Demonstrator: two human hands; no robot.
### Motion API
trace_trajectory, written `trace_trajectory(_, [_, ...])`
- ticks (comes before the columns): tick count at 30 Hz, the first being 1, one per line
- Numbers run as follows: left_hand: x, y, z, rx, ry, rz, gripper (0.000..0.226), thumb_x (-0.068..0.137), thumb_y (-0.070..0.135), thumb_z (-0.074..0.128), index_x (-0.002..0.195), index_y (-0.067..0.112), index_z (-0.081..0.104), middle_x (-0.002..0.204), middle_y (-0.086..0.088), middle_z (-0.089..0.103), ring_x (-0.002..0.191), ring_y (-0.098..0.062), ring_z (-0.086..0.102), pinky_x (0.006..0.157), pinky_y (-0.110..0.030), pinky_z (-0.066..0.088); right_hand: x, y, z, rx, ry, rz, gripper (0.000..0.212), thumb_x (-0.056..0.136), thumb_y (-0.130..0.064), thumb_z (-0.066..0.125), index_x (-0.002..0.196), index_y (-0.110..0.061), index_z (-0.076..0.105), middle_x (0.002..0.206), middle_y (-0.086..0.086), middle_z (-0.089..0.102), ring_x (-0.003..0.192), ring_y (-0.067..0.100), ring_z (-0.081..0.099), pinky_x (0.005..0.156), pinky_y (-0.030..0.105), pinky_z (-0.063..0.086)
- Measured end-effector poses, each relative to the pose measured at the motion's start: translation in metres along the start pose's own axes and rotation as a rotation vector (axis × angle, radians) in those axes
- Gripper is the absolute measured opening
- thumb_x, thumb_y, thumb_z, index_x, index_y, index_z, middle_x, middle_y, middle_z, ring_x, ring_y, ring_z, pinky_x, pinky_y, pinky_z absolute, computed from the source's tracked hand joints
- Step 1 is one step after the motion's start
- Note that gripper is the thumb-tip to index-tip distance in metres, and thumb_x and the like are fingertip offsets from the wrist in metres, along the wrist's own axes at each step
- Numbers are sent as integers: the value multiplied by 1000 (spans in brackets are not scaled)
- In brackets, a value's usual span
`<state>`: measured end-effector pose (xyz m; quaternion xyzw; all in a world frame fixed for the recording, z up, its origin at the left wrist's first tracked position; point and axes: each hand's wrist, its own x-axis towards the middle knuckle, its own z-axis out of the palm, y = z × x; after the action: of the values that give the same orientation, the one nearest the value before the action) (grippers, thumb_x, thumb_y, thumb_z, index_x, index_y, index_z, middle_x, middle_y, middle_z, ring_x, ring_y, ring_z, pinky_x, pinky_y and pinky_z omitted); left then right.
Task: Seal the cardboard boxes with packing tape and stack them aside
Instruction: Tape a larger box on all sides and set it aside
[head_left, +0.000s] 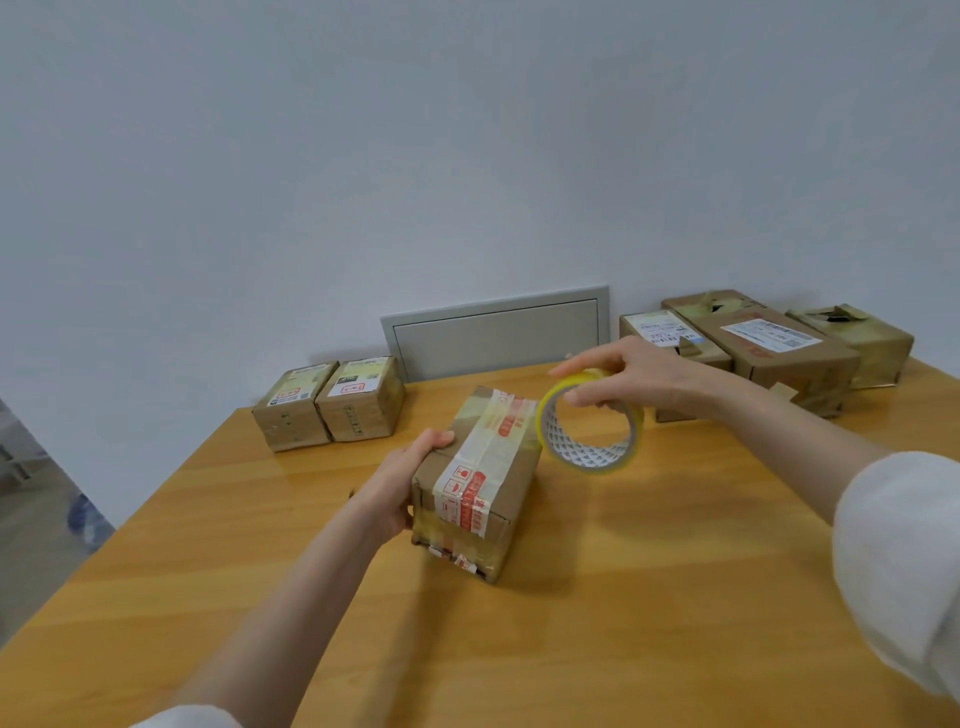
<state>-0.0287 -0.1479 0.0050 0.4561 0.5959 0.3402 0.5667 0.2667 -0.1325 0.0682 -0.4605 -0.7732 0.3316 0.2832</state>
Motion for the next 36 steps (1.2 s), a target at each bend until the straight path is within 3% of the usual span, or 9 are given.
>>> trace_trajectory(4, [0,1,0,27,-16,6,49,85,51,58,116,13,60,91,-10,70,85,-25,64,80,-39,50,-4,7,7,-20,-17,8,19,81,-44,71,99,-40,74,60,-27,60,51,-6,50,51,11,40])
trace_trajectory(6, [0,0,-1,19,-25,-6,49,85,52,57,117,14,60,90,-10,70,83,-25,65,76,-37,52,-9,11,11,-109,-118,59,19,79,-46,72,98,-44,73,82,-34,63,69,-11,55,63,15,43])
trace_trajectory(8, [0,-1,-5,8,-62,-34,49,87,53,55,117,14,59,88,-10,71,79,-24,66,73,-36,53,-12,18,18,-166,-139,82,24,77,-51,71,101,-50,70,111,-26,61,98,-5,53,80,23,41])
trace_trajectory(12, [-7,6,-14,121,-63,-28,47,91,49,51,123,15,57,92,-7,72,82,-21,67,75,-37,54,-12,25,42,-120,-54,42,29,76,-49,71,103,-52,65,127,-16,57,115,5,47,93,29,37])
trace_trajectory(16, [-16,31,-7,590,158,331,61,92,45,54,146,25,35,143,-2,48,120,-18,53,92,-36,50,-6,29,59,-150,-26,36,40,75,-48,72,114,-43,64,132,-13,57,122,7,46,103,35,37])
trace_trajectory(20, [-23,43,32,1163,198,702,85,89,64,44,154,21,9,160,1,11,147,-18,14,116,-40,17,-1,29,70,-159,-7,30,44,77,-49,72,119,-38,64,132,-11,57,124,9,47,101,33,36])
trace_trajectory(25, [-14,24,61,1642,72,528,97,86,66,44,153,19,-9,160,-4,-14,147,-20,-10,119,-50,1,-2,30,73,-151,14,33,44,74,-49,72,117,-39,65,129,-12,60,121,9,49,103,35,40])
trace_trajectory(30, [-13,30,57,1674,-2,466,100,86,61,51,152,22,-14,159,-5,-19,147,-22,-13,118,-52,1,-1,34,81,-75,21,27,39,74,-43,73,112,-43,64,130,-10,59,121,12,50,102,37,42])
trace_trajectory(36, [-10,23,55,1651,69,523,97,87,60,48,152,17,-9,160,-3,-14,148,-18,-9,120,-45,2,0,38,83,-41,23,17,36,74,-39,74,107,-45,63,126,-11,60,117,11,52,100,36,44])
